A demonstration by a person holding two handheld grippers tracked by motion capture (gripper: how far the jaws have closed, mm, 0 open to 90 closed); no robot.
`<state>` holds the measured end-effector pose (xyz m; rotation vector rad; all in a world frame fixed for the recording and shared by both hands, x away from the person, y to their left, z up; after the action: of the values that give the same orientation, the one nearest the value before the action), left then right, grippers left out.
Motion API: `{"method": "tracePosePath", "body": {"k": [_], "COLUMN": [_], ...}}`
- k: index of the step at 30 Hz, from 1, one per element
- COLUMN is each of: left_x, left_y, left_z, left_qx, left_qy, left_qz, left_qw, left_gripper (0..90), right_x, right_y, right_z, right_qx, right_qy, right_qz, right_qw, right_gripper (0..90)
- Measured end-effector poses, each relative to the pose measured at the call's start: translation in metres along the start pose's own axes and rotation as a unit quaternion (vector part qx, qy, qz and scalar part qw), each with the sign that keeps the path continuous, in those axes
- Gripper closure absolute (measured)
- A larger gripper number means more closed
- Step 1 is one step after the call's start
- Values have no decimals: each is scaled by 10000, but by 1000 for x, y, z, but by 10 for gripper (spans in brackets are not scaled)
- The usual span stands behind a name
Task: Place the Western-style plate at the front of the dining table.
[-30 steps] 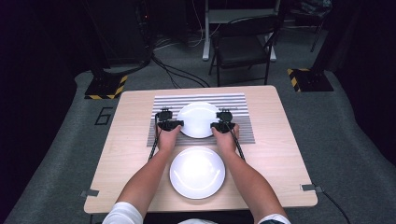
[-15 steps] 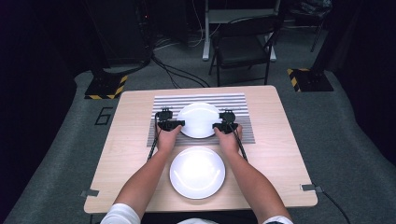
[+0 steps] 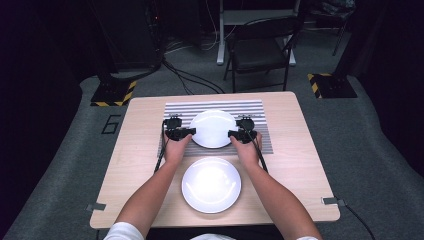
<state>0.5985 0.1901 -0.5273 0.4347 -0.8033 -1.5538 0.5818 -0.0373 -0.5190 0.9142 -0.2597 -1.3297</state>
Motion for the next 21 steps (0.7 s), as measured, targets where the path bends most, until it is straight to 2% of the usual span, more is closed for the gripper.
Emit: {"method": "tracePosePath", "body": {"k": [3,8,14,20,21], "left_x": [1,3,-4,-11,-13], "left_y": [1,1,-7,-16,-21], "left_z": [8,24,37,45,47], "left_qx": [71,170,211,238,198], "left_qy": [46,-95,-213,-218,-218], "left_qz": [-147,-333,-388,-374,-385], "left_qw": [9999,9993,9988,9988,9988], "left_gripper": [483,473,465,460,459], "right_x": [-3,-7,-9,-8,-8], "right_y": [-1,-8,-17,-26,-31], "right_z": [8,21,35,48,52], "right_qx": [85,77,87,111,115], "right_qy": [23,121,260,359,439], "right_qz": [28,175,260,284,279], "right_qw": [10000,9997,9993,9989,9986], "right_gripper": [481,479,479,479,479]}}
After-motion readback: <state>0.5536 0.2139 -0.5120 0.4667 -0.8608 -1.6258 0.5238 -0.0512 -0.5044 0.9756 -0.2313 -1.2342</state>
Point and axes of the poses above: each handheld gripper's, and its own axes: z roughly backward along the jaws, y roughly out of its top, x roughly to its right, the point moved 6 cm from there along -z, roughly forward along the jaws, and after that the axes turned 9 degrees about y, right-handed, at the moved point
